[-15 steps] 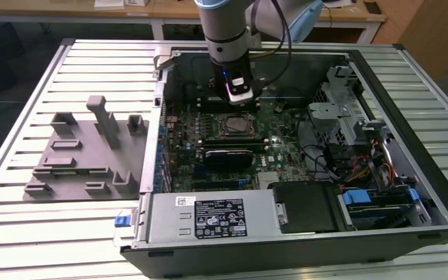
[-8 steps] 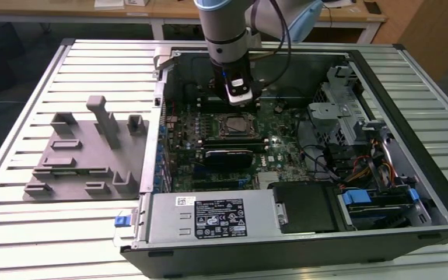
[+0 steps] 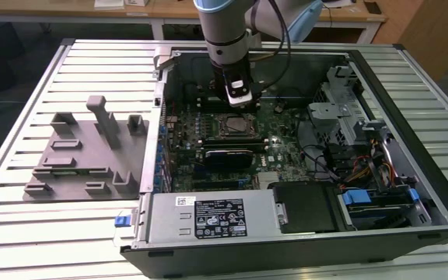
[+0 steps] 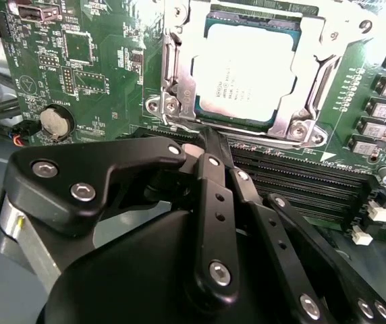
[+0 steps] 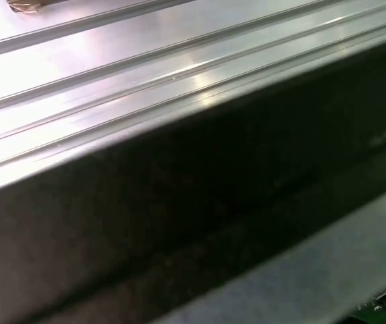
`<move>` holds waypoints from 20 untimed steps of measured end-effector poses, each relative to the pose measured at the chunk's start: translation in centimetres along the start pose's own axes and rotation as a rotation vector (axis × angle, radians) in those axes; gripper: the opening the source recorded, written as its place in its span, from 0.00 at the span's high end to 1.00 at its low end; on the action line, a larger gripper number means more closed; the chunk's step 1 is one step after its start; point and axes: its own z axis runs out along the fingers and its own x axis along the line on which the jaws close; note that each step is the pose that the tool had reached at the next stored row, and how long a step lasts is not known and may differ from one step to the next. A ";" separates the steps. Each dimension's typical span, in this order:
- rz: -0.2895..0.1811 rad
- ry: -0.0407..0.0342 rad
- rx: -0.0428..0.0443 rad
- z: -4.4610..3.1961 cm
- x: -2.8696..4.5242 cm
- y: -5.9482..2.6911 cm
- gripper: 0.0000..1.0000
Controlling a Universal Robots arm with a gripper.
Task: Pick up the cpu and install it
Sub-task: 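Install the first cpu locking lever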
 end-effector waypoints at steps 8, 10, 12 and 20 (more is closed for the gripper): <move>0.004 0.0066 -0.0144 0.04 -0.14 -0.13 0.89; 0.005 0.0077 -0.0169 0.04 -0.14 -0.15 0.89; 0.005 0.0078 -0.0174 -0.01 -0.15 -0.14 0.89; 0.005 0.0078 -0.0171 -1.09 -0.35 0.03 0.89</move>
